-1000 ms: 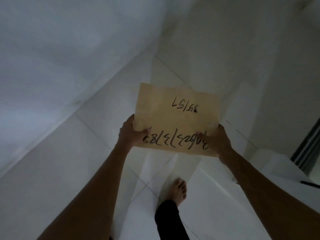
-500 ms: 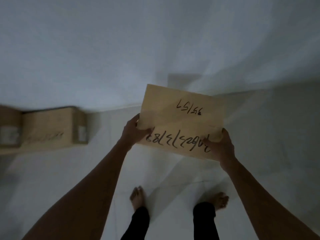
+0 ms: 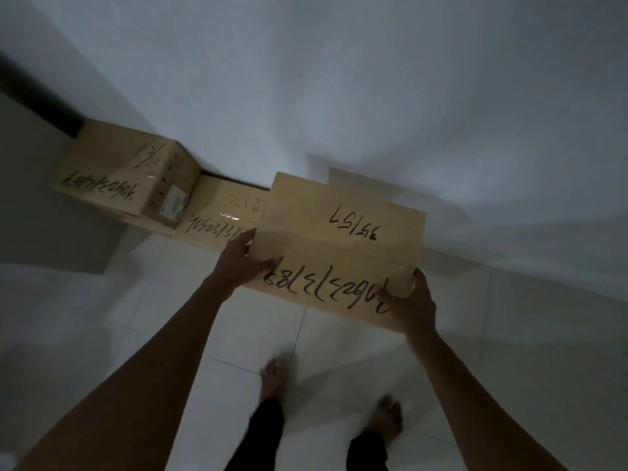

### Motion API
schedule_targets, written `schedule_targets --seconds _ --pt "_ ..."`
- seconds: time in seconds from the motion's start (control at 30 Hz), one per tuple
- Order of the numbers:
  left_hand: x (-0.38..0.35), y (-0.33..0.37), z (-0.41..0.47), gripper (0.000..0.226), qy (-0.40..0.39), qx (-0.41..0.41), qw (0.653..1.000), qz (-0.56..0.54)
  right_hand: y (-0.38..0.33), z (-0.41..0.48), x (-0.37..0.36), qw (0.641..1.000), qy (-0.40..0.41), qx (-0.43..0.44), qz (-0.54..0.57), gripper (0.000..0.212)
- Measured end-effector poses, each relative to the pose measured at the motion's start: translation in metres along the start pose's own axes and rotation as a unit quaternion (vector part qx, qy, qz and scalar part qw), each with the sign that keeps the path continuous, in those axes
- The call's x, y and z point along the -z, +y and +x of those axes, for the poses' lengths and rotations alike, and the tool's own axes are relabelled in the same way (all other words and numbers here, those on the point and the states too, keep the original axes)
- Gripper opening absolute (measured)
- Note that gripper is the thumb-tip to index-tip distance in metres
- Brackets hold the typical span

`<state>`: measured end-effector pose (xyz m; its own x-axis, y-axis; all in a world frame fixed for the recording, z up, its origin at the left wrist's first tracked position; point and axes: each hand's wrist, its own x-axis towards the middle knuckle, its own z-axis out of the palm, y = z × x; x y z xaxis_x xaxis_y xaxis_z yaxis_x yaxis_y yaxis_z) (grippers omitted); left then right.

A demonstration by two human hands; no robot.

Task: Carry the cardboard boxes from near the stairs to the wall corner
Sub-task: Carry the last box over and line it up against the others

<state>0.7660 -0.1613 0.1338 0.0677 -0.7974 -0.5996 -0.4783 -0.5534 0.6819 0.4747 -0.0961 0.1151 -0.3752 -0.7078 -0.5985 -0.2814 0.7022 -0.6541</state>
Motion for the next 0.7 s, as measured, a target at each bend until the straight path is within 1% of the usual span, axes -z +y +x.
schedule_targets --seconds 0.2,0.43,0.6,0.7 --pt "0.078 -0.064 0.054 0.070 0.012 0.014 0.999 -0.044 -0.037 0.014 -0.108 0.999 -0.016 0.009 -0.033 0.075" --pt "0.158 -0.144 0.140 0.072 0.019 0.005 1.000 -0.017 -0.059 0.038 -0.239 0.999 -0.017 -0.001 -0.049 0.078" --pt "0.182 -0.186 0.194 0.066 0.012 -0.014 1.000 -0.021 -0.064 0.058 -0.302 0.998 0.004 -0.005 -0.061 0.081" --pt "0.194 -0.191 0.218 0.064 0.028 -0.035 0.998 -0.034 -0.072 0.069 -0.323 0.997 0.028 0.021 -0.069 0.083"
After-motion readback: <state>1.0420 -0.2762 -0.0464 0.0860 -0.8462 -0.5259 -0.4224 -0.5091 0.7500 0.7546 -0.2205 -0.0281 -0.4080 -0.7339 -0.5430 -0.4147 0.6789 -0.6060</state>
